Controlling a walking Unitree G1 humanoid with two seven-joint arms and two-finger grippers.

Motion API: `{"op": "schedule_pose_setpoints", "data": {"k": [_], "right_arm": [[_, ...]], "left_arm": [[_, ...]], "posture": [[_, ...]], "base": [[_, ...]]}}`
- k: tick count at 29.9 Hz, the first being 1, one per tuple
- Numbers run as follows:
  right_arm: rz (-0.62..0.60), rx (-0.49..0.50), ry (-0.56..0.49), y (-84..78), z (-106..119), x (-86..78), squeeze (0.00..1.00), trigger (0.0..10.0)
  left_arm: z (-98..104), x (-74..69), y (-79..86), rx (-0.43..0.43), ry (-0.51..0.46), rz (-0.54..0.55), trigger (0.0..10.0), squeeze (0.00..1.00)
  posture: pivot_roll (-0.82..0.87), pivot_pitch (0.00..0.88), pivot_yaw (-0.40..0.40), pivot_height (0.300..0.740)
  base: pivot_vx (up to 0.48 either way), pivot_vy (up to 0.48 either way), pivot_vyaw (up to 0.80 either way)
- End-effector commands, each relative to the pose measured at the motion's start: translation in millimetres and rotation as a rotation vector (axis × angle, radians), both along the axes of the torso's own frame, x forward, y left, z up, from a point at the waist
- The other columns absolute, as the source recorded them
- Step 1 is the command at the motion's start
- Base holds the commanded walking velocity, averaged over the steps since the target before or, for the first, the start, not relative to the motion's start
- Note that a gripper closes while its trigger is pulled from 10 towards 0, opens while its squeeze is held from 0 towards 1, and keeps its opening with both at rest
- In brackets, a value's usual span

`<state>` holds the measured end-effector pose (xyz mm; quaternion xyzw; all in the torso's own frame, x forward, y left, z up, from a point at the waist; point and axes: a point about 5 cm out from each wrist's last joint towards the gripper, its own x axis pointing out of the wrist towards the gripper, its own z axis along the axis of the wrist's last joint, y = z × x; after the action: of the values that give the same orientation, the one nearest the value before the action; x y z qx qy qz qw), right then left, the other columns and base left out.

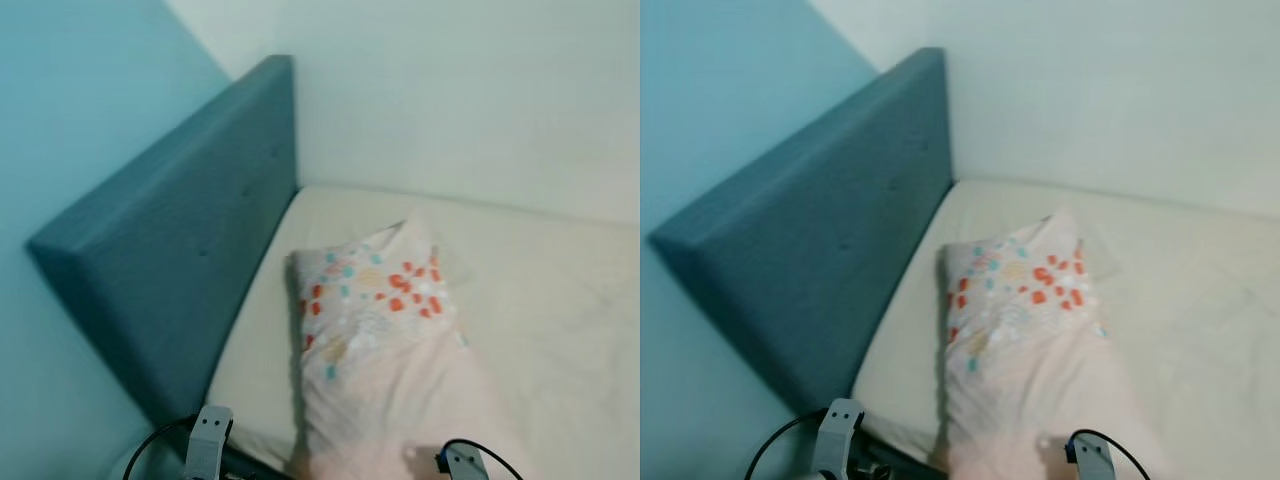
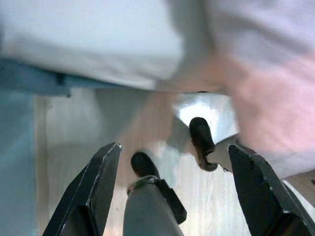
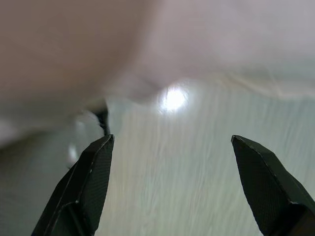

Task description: Clean up the room

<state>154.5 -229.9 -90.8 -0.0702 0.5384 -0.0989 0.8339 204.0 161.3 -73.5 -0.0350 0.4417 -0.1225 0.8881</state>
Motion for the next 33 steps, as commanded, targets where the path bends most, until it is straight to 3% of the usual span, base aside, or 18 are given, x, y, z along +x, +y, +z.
{"op": "schedule_pose_setpoints", "data": {"k": [1,9,15,23,29,33], "right_arm": [[-0.003,0.003,0.018,1.8,-3,-6.8,0.00,10.0],[-0.007,-0.009,0.027,0.9,-5,-12.4,0.00,10.0],[-0.007,-0.008,0.009,2.4,-5,-12.8,0.00,10.0],[-0.003,0.012,0.019,4.0,-5,-11.8,0.00,10.0],[-0.019,0.013,0.011,3.7,-5,-10.5,0.00,10.0],[-0.044,0.019,-0.022,4.7,-3,-6.0,0.00,10.0]], "left_arm": [[-3,-4.5,-1.5,-0.009,0.014,0.006,10.0,0.00],[10,16.4,-3.2,-0.038,-0.062,0.039,10.0,0.00],[23,38.4,4.0,-0.032,-0.134,0.192,10.0,0.00],[50,73.7,4.8,-0.112,-0.244,0.355,10.0,0.00],[55,80.2,-1.0,-0.151,-0.251,0.379,10.0,0.00],[53,78.7,-3.7,-0.133,-0.244,0.365,10.0,0.00]], "posture": [[0.05,0.008,0.020,0.740],[0.05,0.011,0.018,0.740],[0.04,0.005,0.019,0.740],[0.04,0.004,0.018,0.740],[0.04,0.000,0.021,0.740],[0.04,0.002,0.023,0.740]], "base": [[0.000,0.000,-0.78],[0.000,0.000,-0.78],[0.000,0.000,-0.26],[0.000,0.000,-0.38],[0.000,0.000,-0.77],[0.000,0.000,-0.77]]}}
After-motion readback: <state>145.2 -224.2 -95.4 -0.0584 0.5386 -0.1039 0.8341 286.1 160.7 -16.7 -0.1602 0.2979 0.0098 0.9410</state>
